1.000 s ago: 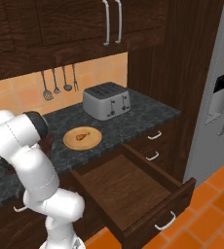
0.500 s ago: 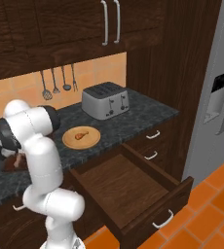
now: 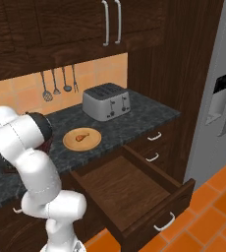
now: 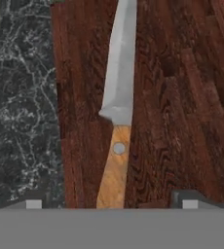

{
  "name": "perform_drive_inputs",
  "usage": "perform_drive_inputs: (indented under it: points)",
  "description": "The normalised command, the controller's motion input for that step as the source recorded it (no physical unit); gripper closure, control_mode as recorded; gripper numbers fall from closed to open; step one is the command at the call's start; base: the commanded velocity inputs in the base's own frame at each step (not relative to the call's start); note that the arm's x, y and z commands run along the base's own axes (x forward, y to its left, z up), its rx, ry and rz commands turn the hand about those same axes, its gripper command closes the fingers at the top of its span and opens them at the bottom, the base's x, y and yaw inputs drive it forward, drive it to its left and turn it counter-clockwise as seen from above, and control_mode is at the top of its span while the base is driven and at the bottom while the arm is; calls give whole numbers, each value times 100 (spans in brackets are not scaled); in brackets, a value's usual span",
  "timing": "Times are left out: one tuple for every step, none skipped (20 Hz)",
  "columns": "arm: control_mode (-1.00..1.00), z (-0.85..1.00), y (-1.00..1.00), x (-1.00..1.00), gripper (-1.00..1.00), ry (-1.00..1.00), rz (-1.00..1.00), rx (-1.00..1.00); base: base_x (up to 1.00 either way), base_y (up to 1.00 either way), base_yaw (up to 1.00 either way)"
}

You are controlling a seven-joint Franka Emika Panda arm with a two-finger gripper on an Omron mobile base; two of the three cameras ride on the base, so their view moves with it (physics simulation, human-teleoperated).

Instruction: Pick up the knife from the drawer and place it on the cutting board. Then place the meat from the plate to the cutting board.

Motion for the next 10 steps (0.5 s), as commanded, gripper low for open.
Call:
perform_drive_inputs:
  points:
    - [-100,58,-71,-15,-100,0,-10,13,0,0,0]
    - [-100,58,-76,-1,-100,0,-8,13,0,0,0]
    - [-100,56,-78,0,-100,0,-6,13,0,0,0]
    - [-100,53,-74,0,-100,-1,-5,11,0,0,0]
    - [-100,56,-69,0,-100,-1,-3,9,0,0,0]
    - [-100,56,-62,0,-100,0,-3,5,0,0,0]
    - [-100,51,-60,0,-100,0,-3,3,0,0,0]
    - [-100,46,-62,0,-100,0,-3,0,0,0,0]
    - [-100,41,-62,0,-100,0,-9,0,0,0,0]
    - [-100,36,-67,3,-100,0,-14,0,0,0,0]
